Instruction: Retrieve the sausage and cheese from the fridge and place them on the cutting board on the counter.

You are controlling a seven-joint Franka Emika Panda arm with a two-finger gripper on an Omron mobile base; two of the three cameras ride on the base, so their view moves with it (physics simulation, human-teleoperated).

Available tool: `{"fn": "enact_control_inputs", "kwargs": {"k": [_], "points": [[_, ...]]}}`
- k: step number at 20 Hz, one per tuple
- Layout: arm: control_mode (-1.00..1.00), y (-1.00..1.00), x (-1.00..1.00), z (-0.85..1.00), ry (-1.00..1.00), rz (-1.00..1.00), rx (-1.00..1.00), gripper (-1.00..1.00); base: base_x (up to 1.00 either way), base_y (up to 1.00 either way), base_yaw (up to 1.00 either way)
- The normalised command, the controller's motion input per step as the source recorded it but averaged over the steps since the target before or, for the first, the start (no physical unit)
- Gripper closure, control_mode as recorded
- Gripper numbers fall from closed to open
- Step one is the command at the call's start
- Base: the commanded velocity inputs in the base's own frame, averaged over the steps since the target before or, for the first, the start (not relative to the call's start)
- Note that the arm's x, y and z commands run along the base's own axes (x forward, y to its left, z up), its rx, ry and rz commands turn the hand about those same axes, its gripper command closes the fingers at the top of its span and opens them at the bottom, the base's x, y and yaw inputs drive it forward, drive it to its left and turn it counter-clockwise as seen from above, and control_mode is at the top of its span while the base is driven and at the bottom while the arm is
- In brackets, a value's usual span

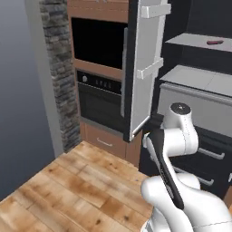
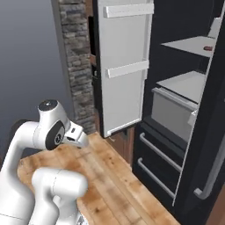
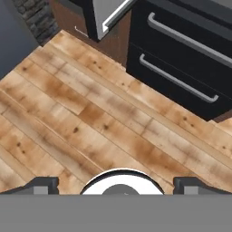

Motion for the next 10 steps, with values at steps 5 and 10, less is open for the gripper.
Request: {"fn": "enact_control_inputs", "kwargs": {"k": [5, 10], "points": [[1.00, 0.00, 0.00, 0.00, 0.00, 0.00, 0.00, -1.00, 0.29, 0.00, -0.27], [1.00, 0.00, 0.00, 0.00, 0.00, 0.00, 0.00, -1.00, 0.75, 0.15, -0.44]]}}
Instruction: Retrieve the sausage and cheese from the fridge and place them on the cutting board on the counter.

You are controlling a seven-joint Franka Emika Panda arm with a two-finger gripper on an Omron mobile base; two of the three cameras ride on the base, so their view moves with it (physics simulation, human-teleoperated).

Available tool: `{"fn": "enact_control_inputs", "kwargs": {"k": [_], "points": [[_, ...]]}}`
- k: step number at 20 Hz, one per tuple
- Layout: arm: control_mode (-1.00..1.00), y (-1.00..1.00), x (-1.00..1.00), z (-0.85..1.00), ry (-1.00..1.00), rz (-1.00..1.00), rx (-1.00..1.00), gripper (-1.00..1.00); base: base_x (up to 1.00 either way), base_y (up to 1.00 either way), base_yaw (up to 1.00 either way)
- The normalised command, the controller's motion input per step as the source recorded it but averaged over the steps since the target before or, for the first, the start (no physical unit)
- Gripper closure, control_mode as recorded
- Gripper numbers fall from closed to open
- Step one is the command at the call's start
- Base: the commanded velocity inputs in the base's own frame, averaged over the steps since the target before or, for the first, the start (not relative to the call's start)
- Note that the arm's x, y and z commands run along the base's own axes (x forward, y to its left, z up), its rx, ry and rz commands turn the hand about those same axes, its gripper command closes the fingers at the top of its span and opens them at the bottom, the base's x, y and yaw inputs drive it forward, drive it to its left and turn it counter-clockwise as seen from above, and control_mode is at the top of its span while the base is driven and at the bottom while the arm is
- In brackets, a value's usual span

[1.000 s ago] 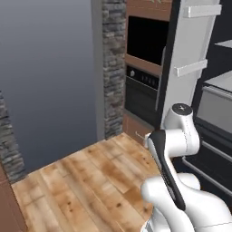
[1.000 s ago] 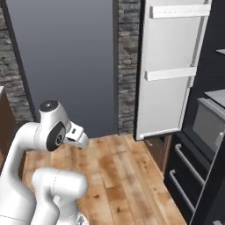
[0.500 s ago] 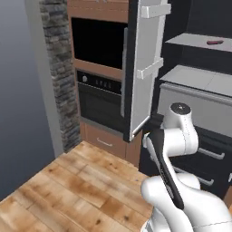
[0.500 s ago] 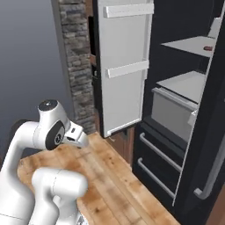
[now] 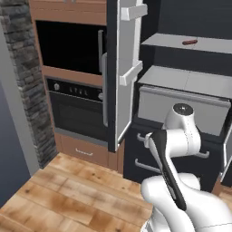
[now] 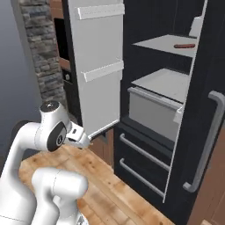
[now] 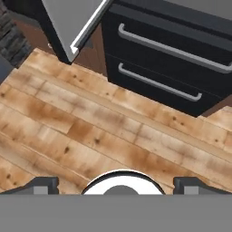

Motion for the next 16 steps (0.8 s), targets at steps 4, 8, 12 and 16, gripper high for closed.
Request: {"fn": "enact_control_inputs", "kwargs": {"k": [4, 8, 12, 16], "points": [[1.00, 0.00, 0.00, 0.00, 0.00, 0.00, 0.00, -1.00, 0.55, 0.12, -0.46], [1.00, 0.00, 0.00, 0.00, 0.00, 0.00, 0.00, -1.00, 0.18, -0.03, -0.44], [1.00, 0.00, 0.00, 0.00, 0.00, 0.00, 0.00, -1.00, 0.10, -0.06, -0.36], [1.00, 0.00, 0.00, 0.00, 0.00, 0.00, 0.00, -1.00, 0.64, 0.30, -0.21]]}}
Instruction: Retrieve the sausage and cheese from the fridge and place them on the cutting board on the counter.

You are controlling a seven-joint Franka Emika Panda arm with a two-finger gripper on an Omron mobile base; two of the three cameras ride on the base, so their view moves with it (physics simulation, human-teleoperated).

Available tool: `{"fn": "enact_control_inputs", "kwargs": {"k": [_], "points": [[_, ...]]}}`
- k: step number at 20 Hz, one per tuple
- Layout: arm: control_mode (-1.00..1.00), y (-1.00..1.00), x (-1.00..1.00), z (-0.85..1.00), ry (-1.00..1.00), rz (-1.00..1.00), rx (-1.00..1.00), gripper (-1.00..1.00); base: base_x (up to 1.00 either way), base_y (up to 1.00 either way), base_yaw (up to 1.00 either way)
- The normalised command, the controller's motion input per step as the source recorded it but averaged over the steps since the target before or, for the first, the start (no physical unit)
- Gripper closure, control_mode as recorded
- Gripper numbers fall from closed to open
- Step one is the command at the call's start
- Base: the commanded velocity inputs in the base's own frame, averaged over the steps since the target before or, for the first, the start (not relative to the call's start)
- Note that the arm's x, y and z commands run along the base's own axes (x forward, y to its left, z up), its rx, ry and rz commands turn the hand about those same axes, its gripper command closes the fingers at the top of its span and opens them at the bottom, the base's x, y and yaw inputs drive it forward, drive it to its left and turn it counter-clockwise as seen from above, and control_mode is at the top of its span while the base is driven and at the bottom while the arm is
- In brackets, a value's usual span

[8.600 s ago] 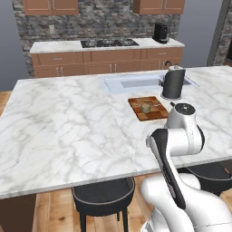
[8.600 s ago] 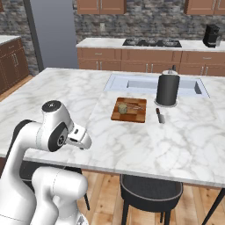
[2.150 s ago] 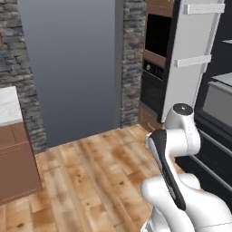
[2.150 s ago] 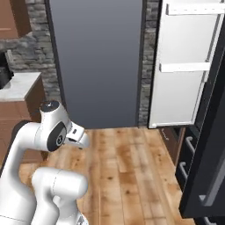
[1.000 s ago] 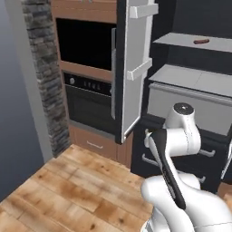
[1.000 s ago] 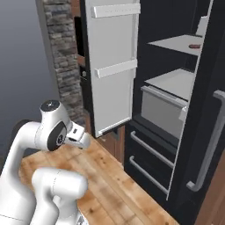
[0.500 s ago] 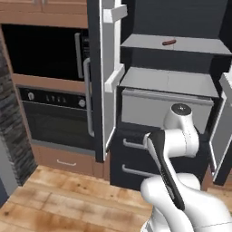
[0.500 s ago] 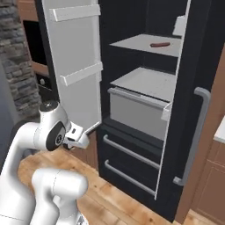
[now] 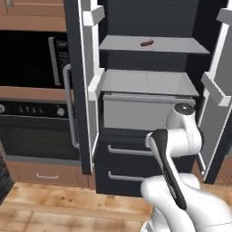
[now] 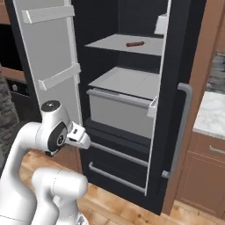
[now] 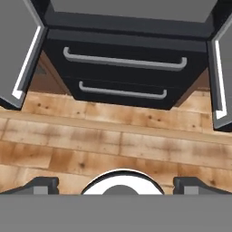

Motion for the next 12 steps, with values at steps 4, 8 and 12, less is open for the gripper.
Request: {"fn": "enact_control_inputs", "kwargs": {"k": [4, 8, 12], "points": [[1.00, 0.00, 0.00, 0.00, 0.00, 0.00, 0.00, -1.00, 0.56, 0.34, -0.02], [1.00, 0.00, 0.00, 0.00, 0.00, 0.00, 0.00, -1.00, 0.29, 0.05, -0.15], [1.00, 0.00, 0.00, 0.00, 0.00, 0.00, 0.00, -1.00, 0.09, 0.00, -0.33]]}}
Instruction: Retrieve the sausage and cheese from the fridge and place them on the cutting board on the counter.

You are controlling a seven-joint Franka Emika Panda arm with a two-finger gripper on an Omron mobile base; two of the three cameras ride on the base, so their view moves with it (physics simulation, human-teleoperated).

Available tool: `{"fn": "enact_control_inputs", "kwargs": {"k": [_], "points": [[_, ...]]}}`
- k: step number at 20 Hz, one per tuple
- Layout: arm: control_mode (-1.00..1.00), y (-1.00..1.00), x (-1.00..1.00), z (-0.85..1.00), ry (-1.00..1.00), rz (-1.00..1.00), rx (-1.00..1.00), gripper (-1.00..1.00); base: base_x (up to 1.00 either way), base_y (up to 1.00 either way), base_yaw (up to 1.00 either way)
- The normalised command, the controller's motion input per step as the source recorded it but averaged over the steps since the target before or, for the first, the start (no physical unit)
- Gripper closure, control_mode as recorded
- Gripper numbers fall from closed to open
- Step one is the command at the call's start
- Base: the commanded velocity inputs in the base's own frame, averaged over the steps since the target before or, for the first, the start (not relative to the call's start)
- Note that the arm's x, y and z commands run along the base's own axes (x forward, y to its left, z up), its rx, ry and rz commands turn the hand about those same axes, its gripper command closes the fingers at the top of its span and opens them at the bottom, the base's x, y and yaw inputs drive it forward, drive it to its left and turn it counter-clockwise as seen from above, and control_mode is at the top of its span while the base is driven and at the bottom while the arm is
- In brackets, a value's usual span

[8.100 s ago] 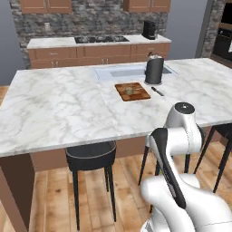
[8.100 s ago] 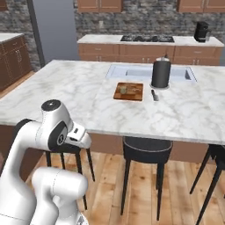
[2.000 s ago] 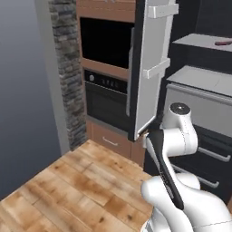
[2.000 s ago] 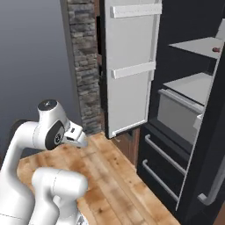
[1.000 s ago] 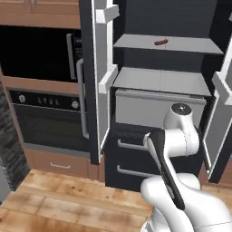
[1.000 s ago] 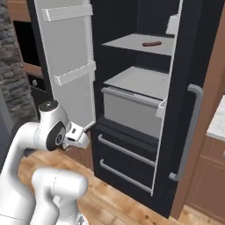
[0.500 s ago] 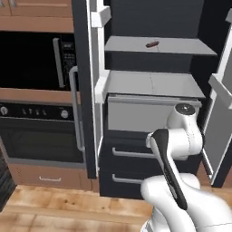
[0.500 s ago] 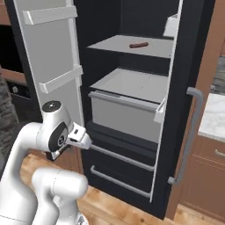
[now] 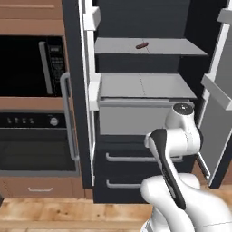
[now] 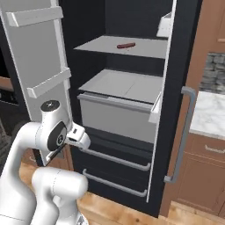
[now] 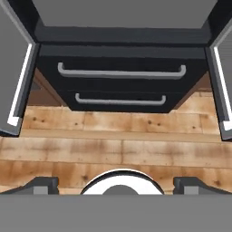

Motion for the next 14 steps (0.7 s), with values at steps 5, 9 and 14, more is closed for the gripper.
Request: {"fn": "enact_control_inputs", "kwargs": {"k": [5, 9, 14], "points": [[1.00, 0.00, 0.00, 0.00, 0.00, 0.00, 0.00, -1.00, 0.49, 0.27, -0.40], [1.00, 0.00, 0.00, 0.00, 0.00, 0.00, 0.00, -1.00, 0.46, 0.16, -0.22], [1.00, 0.00, 0.00, 0.00, 0.00, 0.00, 0.00, -1.00, 0.44, 0.00, -0.07]]}}
